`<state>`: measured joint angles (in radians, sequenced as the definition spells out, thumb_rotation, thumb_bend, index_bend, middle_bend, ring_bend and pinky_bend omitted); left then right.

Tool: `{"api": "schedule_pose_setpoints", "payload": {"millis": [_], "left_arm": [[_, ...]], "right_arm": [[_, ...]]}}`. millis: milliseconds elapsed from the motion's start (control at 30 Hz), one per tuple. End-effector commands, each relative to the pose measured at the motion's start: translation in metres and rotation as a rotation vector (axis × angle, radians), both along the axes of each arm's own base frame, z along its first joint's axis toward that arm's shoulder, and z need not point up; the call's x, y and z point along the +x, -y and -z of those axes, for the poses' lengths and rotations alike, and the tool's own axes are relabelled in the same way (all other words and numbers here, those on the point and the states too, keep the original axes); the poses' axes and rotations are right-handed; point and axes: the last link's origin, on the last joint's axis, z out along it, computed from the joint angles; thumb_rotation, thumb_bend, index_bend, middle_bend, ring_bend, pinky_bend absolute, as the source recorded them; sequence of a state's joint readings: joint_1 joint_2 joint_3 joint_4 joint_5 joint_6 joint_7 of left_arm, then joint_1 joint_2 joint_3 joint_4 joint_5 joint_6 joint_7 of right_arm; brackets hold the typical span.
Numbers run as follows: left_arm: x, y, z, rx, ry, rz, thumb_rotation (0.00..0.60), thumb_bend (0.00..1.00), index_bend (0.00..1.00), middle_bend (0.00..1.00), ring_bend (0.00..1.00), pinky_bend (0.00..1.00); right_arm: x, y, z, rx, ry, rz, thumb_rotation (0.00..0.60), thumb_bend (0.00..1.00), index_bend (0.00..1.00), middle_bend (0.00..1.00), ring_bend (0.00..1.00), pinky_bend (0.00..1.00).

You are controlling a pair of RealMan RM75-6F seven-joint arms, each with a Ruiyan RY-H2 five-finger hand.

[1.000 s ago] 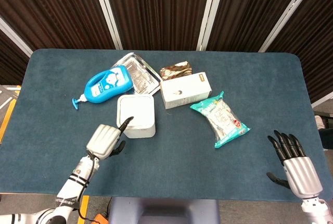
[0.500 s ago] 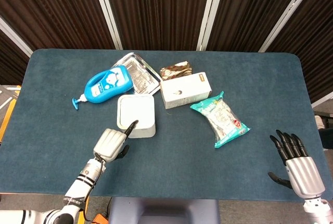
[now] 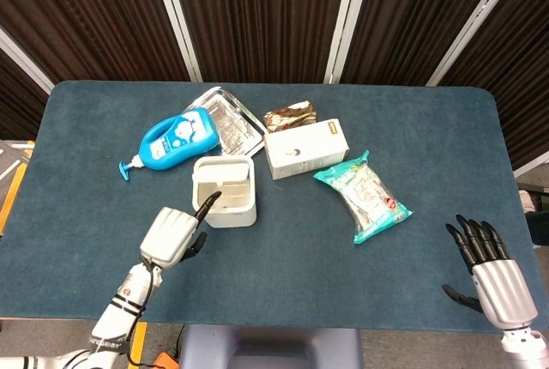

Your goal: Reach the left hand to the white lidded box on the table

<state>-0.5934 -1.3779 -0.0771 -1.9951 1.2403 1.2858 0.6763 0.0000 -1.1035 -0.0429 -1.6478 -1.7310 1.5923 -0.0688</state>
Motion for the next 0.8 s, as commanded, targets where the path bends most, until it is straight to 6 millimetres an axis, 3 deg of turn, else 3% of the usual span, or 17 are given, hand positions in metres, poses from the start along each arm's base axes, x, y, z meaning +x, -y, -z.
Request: {"api": "schedule_pose_setpoints", "payload": {"millis": [33,133,200,267,300,333,367,467,800], "left_arm": [[-0.036,0.025,-0.023,0.072,0.008,0.006,0.600,0.48,0.00,0.98,0.98,1.00],[-0.074,0.055,-0.039,0.123,-0.014,0.019,0.600,0.48,0.00,0.85,0.95,1.00],[-0.098,0.071,-0.047,0.155,-0.024,0.023,0.600,0.48,0.00,0.67,0.83,0.98],[-0.128,0.089,-0.053,0.163,-0.062,-0.012,0.600,0.48,0.00,0.42,0.54,0.76],[-0.145,0.097,-0.057,0.169,-0.089,-0.052,0.600,0.47,0.00,0.23,0.30,0.48],[-0.157,0.102,-0.059,0.177,-0.104,-0.088,0.600,0.47,0.00,0.11,0.13,0.26],[-0.168,0.106,-0.061,0.182,-0.114,-0.126,0.600,0.46,0.00,0.04,0.03,0.13],[-0.193,0.108,-0.065,0.177,-0.142,-0.234,0.600,0.45,0.00,0.00,0.00,0.02],[-0.196,0.098,-0.071,0.231,-0.154,-0.265,0.600,0.44,0.00,0.00,0.00,0.00]], "right_arm": [[0.000,-0.001,0.000,0.001,-0.002,0.000,0.600,0.08,0.00,0.00,0.00,0.00],[0.000,0.000,0.001,-0.001,-0.008,0.003,0.600,0.08,0.00,0.00,0.00,0.00],[0.000,0.000,0.003,0.000,-0.014,0.006,0.600,0.08,0.00,0.00,0.00,0.00],[0.000,0.000,0.006,0.008,-0.023,0.008,0.600,0.08,0.00,0.00,0.00,0.00],[0.001,0.000,0.007,0.012,-0.027,0.006,0.600,0.08,0.00,0.00,0.00,0.00],[0.001,0.000,0.008,0.013,-0.030,0.006,0.600,0.08,0.00,0.00,0.00,0.00],[0.002,0.000,0.009,0.013,-0.031,0.004,0.600,0.08,0.00,0.00,0.00,0.00],[0.002,-0.001,0.011,0.017,-0.039,0.002,0.600,0.08,0.00,0.00,0.00,0.00],[0.002,0.000,0.011,0.018,-0.039,0.007,0.600,0.08,0.00,0.00,0.00,0.00]]}}
